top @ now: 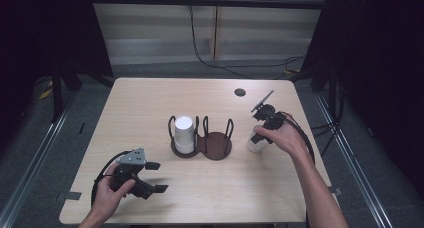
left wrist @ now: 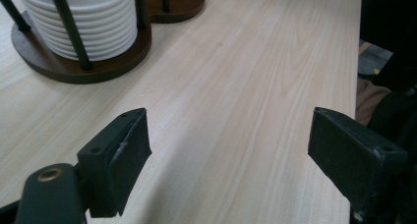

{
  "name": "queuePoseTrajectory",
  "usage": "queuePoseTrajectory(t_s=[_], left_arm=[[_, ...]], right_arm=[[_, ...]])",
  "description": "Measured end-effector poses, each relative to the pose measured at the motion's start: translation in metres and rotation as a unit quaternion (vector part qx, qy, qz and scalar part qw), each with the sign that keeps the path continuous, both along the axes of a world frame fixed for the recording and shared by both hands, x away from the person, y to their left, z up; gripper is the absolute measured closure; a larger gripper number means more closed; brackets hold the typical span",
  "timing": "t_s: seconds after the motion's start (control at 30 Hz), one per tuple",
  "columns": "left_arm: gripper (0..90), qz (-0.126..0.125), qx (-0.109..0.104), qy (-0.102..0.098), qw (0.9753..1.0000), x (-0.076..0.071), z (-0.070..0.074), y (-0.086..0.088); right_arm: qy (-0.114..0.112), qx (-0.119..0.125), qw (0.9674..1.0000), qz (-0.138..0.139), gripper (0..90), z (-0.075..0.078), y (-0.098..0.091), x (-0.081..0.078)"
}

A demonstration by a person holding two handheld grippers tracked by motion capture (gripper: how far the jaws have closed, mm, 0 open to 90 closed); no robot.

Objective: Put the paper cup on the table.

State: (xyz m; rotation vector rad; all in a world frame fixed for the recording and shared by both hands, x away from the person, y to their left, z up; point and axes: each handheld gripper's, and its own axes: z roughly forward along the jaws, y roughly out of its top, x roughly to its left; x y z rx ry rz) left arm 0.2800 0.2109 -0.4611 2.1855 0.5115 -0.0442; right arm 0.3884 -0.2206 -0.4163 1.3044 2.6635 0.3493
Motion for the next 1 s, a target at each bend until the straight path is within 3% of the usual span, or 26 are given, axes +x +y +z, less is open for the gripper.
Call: queuePoseTrajectory(t_s=[0.43,1.0], left_arm=[[16.1,0.002,0.004,0.001,1.0,-0.0004,-0.0009,-0.0014],[16.1,0.001,0.003,0.0,1.0,-0.0003,-0.0009,-0.0013]], right_arm=[[0.007,0.021,0.9997,-0.011,19.7,-0.0039,-0.0004,0.0006],[-0.011,0.063,0.9978,-0.017,14.6,0.0041,-0.0032,-0.0018]])
